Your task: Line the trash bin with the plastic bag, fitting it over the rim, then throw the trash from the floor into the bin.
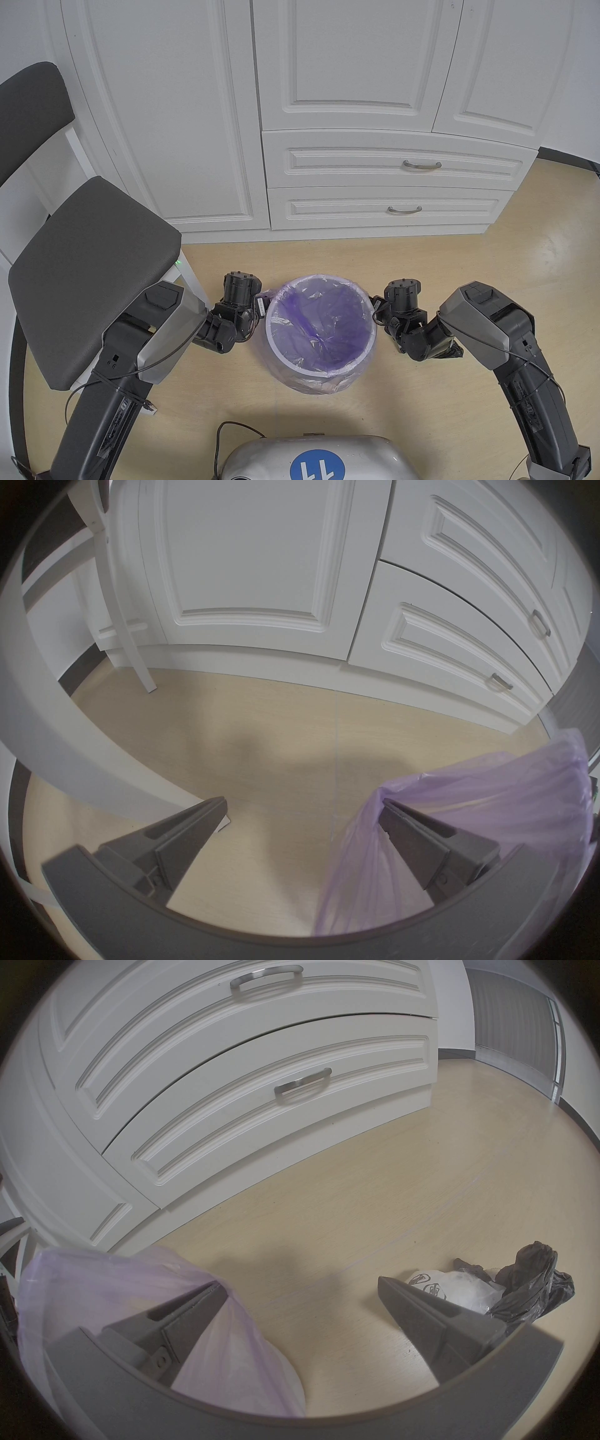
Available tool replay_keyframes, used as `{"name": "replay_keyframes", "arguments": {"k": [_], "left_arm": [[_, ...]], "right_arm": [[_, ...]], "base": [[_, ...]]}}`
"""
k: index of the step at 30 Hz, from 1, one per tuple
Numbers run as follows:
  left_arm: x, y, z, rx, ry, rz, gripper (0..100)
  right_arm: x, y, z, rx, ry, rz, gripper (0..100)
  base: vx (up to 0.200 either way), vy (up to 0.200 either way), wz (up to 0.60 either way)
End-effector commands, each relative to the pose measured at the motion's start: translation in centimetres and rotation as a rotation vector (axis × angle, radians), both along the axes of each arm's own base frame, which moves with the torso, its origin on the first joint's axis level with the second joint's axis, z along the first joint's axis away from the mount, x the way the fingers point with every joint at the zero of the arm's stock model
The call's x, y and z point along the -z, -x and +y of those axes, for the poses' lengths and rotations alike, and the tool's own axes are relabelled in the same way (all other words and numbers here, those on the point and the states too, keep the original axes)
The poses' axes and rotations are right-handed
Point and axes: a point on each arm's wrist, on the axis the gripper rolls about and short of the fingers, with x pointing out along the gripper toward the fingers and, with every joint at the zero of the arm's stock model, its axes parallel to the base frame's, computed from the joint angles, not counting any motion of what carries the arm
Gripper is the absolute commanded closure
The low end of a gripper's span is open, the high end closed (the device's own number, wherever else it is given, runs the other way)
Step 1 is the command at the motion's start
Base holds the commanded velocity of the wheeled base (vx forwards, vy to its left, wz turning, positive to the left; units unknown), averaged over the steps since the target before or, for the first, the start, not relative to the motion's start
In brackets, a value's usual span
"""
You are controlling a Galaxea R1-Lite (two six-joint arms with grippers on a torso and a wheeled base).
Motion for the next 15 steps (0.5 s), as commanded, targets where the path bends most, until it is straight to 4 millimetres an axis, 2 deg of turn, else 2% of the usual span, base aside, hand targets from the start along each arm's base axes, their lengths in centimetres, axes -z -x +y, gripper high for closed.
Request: {"name": "replay_keyframes", "arguments": {"k": [1, 8, 13, 15], "left_arm": [[1.0, -0.6, -0.5, -0.02, -0.002, -0.024, 0], [-0.6, -1.6, -1.4, -0.081, 0.079, -0.108, 0], [-1.0, -1.0, -1.7, -0.087, 0.065, -0.094, 0], [-2.2, -0.5, -1.5, -0.086, 0.067, -0.096, 0]], "right_arm": [[0.2, 0.1, 0.0, 0.001, -0.002, 0.003, 0], [0.2, 0.0, 0.1, 0.003, -0.006, 0.004, 0], [0.4, -0.1, 0.0, 0.004, -0.004, 0.006, 0], [0.5, -0.1, 0.0, 0.0, -0.004, 0.006, 0]], "base": [[0.0, 0.0, 0.0], [0.0, 0.0, 0.0], [0.0, 0.0, 0.0], [0.0, 0.0, 0.0]]}}
